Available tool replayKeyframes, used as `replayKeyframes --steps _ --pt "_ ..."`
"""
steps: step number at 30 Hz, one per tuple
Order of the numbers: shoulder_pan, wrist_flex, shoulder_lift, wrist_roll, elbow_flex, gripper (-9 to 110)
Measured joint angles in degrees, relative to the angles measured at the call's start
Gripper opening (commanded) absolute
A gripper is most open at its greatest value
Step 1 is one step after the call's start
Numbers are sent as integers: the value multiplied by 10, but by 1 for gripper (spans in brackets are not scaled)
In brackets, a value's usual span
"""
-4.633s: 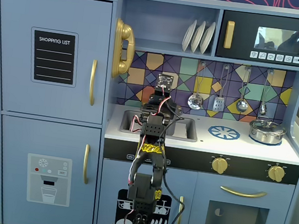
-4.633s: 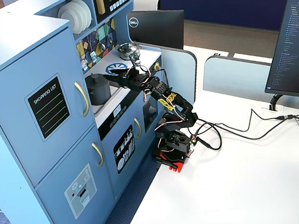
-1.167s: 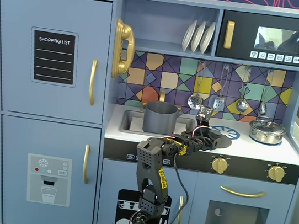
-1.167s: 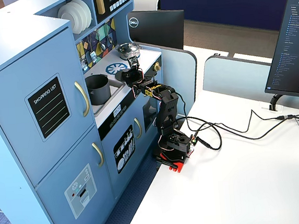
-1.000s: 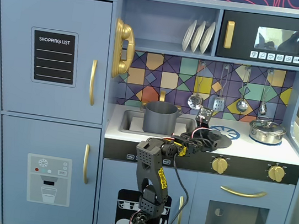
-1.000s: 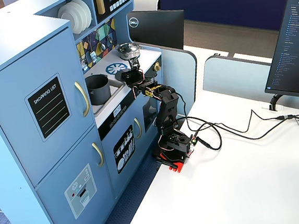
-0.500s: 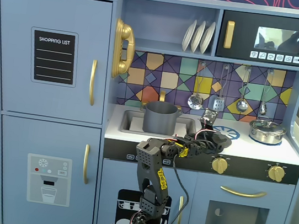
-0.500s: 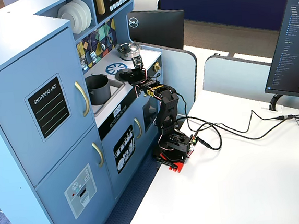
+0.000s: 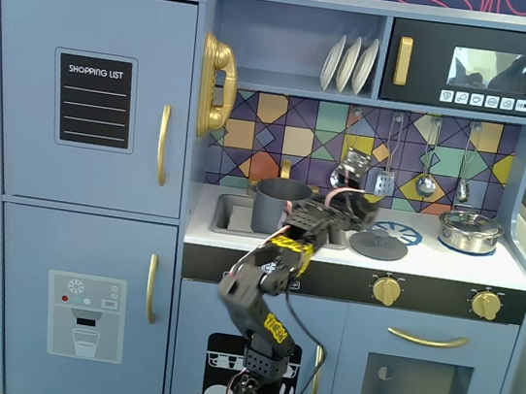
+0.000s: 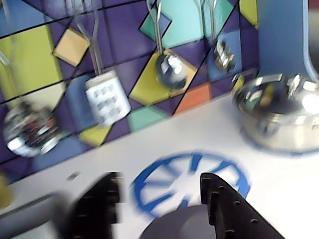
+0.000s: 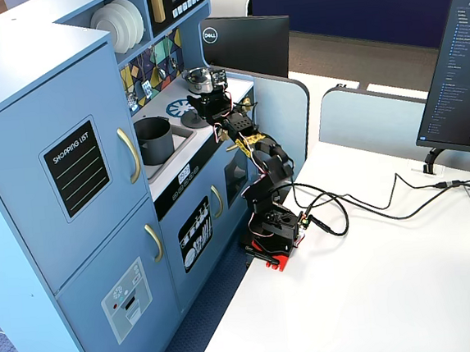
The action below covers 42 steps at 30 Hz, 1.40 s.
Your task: Take off the lid from the gray recipient and place it on the counter
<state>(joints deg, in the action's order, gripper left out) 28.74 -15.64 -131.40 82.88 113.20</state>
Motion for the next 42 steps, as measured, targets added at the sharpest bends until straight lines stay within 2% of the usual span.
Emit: replayKeyframes --steps 7,12,14,20,26,42 --pt "-115 -353 -188 -11 32 0" --pt "-190 -481 -308 26 179 0" --pt "-208 -503 -349 66 258 0" --pt "-236 -529 -439 92 461 0" --pt "-250 -613 -483 115 568 4" --pt "-263 -628 -510 57 575 8"
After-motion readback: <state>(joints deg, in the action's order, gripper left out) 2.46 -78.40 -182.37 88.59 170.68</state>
